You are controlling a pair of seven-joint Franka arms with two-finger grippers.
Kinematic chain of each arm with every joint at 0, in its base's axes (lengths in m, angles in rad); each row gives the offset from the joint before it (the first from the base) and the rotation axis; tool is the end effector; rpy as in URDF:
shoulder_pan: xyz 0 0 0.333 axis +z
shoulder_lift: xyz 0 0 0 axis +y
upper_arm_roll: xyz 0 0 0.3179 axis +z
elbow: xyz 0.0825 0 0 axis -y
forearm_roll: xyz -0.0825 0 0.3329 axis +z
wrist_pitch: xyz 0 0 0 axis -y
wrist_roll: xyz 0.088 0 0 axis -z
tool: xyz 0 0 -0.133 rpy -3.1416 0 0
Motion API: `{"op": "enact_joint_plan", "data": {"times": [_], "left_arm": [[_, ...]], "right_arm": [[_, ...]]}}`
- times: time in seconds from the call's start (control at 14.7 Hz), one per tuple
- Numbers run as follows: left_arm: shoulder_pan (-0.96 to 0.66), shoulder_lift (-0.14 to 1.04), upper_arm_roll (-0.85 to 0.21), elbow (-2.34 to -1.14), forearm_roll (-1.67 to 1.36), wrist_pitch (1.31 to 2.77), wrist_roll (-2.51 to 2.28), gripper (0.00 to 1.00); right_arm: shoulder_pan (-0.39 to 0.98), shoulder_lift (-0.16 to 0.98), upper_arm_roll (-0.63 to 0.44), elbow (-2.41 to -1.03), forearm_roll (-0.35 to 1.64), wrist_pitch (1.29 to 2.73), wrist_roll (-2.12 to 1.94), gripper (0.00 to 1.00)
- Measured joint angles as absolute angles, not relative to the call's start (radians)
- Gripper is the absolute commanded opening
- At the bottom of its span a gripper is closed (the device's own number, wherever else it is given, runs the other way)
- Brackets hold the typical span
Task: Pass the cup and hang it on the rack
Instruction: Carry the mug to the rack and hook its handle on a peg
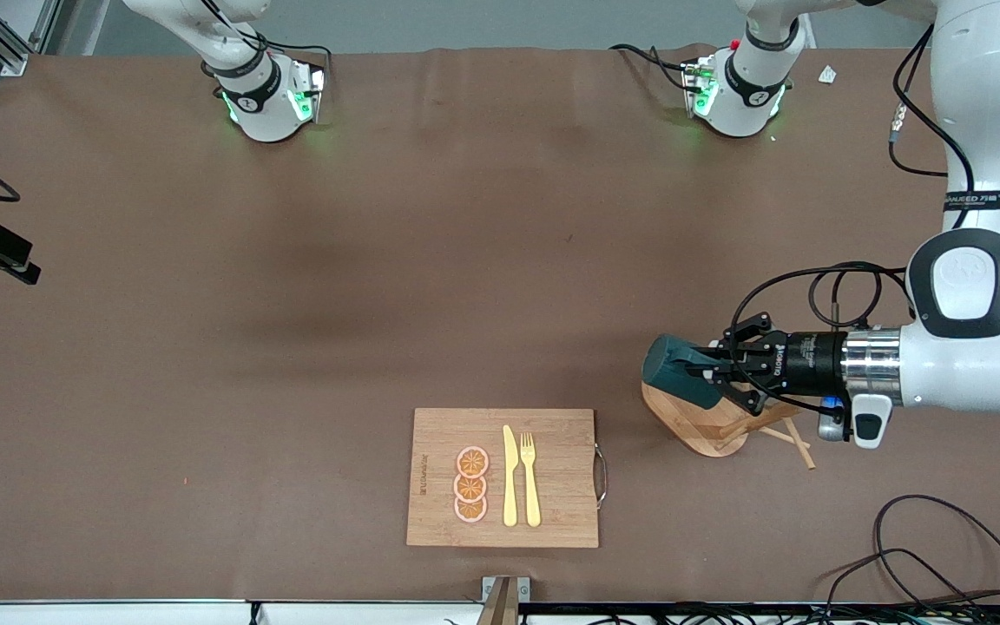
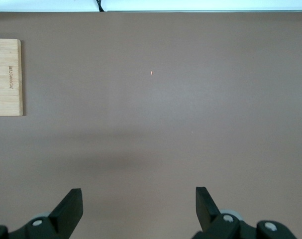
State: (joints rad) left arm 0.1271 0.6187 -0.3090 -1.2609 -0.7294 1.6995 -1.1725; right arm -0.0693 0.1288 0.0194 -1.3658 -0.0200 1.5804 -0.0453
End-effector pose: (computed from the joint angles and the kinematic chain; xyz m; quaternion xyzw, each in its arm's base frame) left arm 0.6506 -0.1477 0.4321 0.7438 0.5054 -0.3237 0.2942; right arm 0.5465 -0.0307 0.6203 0.9990 -0.0028 0.0424 0.0108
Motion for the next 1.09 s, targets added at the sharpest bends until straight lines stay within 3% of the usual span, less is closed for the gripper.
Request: {"op": "enact_joint_plan", "data": {"times": [1.09], "left_arm": [[0.218, 0.683, -0.308, -1.262, -0.732, 1.699, -1.171, 0.02]], "right_arm": [[-0.069, 0.129, 0.02, -1.365, -0.02, 1.58, -0.045, 1.0]]}}
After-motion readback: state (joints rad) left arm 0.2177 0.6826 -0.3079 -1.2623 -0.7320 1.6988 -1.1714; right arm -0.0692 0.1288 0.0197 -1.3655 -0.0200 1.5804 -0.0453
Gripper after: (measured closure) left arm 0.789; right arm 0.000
